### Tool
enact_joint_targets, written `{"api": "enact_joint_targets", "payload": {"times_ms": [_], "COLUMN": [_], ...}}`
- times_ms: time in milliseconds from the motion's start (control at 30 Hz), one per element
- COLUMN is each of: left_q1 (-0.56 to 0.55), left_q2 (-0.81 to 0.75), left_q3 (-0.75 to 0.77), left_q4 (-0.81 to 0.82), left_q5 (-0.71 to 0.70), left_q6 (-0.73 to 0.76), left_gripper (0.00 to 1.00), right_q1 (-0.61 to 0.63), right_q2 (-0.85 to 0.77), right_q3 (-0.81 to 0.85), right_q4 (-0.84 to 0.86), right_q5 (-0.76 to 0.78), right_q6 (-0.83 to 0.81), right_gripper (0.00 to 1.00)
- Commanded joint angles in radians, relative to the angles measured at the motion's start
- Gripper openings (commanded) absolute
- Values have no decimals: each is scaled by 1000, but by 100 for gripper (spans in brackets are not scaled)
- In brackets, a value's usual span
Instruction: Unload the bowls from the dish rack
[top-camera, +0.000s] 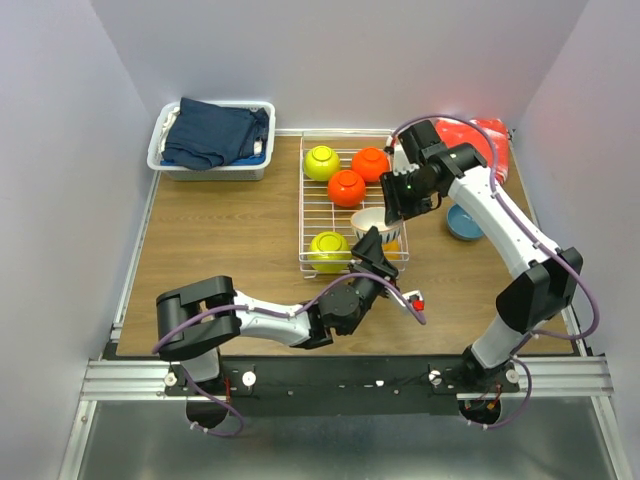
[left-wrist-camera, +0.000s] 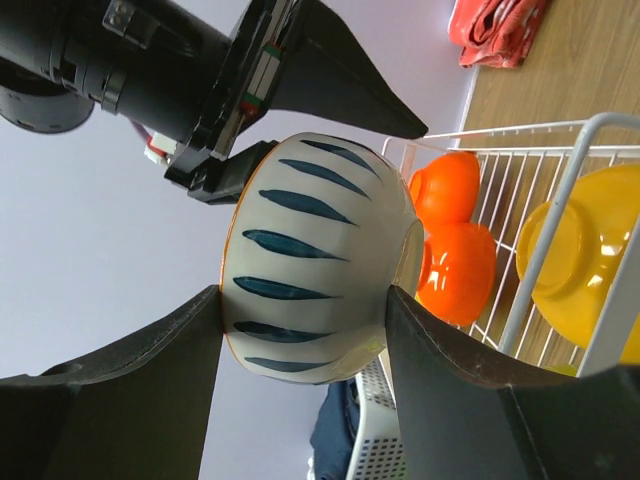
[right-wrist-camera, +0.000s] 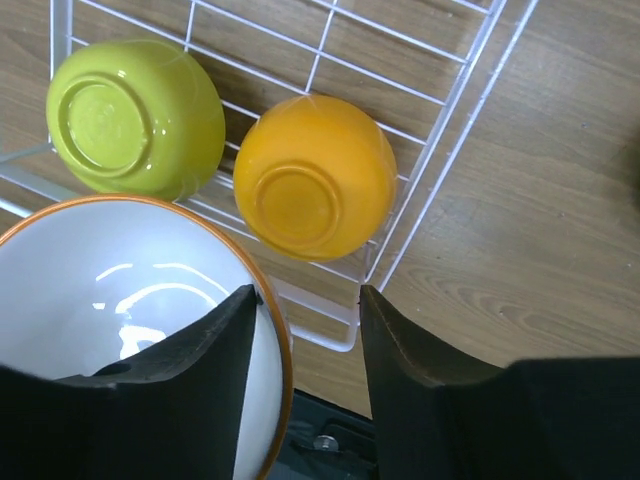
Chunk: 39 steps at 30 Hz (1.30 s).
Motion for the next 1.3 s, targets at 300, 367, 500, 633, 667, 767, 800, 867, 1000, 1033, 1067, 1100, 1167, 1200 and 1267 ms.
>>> {"api": "enact_joint_targets", "payload": {"times_ms": [300,367,500,633,667,767,800,867,1000,1033,1067,1100,1167,1200,1267], "left_q1": [-13,-16,-18,-27,-31,-48,-53,-59,-31,-19,-2,8,39,79,132], "left_q2": [35,32,12,-27,-56,-146,-174,-276,-468,-497,-546,-568,-631,-652,-714], "left_q3": [25,34,44,45,47,45,47,68,126,130,139,145,154,153,151], "left_q4": [134,134,122,109,71,-56,-103,-328,-763,-808,-884,-929,-1036,-1059,-1142], "left_q5": [-46,-51,-61,-87,-95,-104,-101,-71,147,178,222,236,289,305,357], "left_q6": [76,69,30,-6,-46,-144,-249,-391,-863,-975,-1018,-1060,-1183,-1229,-1346], "left_gripper": [0,12,76,99,99,99,99,99,99,99,99,99,99,99,99], "right_q1": [-2,-2,-4,-17,-25,-53,-62,-95,-171,-207,-224,-243,-296,-310,-370], "right_q2": [35,30,22,16,15,4,-2,-23,-83,-97,-109,-134,-163,-189,-215], "right_q3": [43,44,69,83,83,89,84,75,-6,-35,-85,-115,-213,-244,-306], "right_q4": [-71,-63,-40,-2,16,58,75,126,252,280,330,358,450,478,556], "right_q5": [-78,-68,-9,41,52,97,103,149,237,250,258,276,296,317,345], "right_q6": [-50,-49,-29,0,5,29,35,61,107,129,140,152,187,198,233], "right_gripper": [1,1,1,1,1,1,1,1,1,1,1,1,1,1,1]}}
